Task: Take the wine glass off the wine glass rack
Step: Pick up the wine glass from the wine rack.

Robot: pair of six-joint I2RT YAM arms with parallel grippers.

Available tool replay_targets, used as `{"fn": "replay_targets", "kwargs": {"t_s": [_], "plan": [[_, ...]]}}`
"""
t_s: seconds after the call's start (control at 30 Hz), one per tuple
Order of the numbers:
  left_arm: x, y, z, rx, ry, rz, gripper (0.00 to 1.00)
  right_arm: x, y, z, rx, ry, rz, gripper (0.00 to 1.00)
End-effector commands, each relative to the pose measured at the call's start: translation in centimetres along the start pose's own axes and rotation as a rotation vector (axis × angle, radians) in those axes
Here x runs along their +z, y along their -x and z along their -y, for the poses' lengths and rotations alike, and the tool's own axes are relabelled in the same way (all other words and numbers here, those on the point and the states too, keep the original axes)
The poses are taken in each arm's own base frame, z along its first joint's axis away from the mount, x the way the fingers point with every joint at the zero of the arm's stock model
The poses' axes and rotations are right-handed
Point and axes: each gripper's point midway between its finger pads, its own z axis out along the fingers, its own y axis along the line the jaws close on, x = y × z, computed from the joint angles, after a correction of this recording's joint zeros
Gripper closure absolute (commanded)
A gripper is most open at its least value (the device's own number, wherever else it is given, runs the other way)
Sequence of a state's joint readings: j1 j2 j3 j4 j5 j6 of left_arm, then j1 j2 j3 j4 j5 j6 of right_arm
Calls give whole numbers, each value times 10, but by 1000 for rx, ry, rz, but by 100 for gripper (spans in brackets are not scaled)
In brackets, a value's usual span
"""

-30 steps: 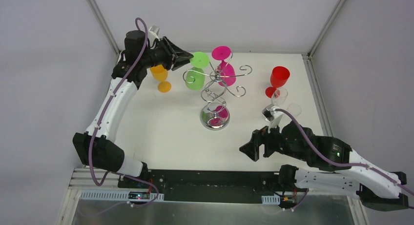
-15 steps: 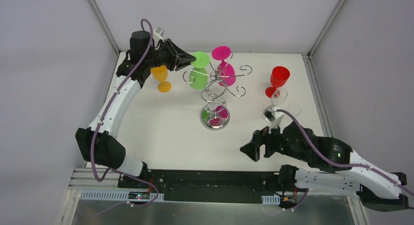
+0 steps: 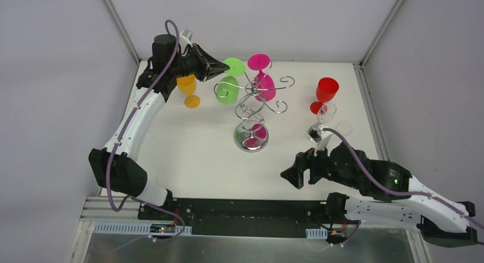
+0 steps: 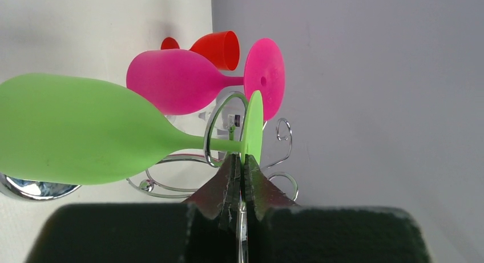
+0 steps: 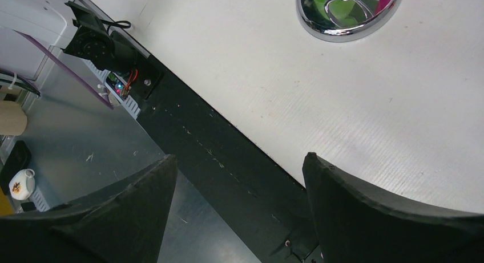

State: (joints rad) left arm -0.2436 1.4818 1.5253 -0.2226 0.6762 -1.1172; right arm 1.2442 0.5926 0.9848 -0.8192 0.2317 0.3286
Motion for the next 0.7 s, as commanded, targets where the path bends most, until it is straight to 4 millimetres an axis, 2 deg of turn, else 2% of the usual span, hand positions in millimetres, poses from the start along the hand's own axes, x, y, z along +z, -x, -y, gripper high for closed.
{"fn": "replay_targets", "kwargs": {"t_s": [0.0,0.33,0.67], "plan": [[-8,1,36,66,-92,8,100,2,7,-2,7,-3,27,16],[-16,2,42,104,-92,25,100,4,7,-1,3,-11,25,16],[-20,19,35,133,-38,65,100,4,7,1,-3,-19,29,15]]}}
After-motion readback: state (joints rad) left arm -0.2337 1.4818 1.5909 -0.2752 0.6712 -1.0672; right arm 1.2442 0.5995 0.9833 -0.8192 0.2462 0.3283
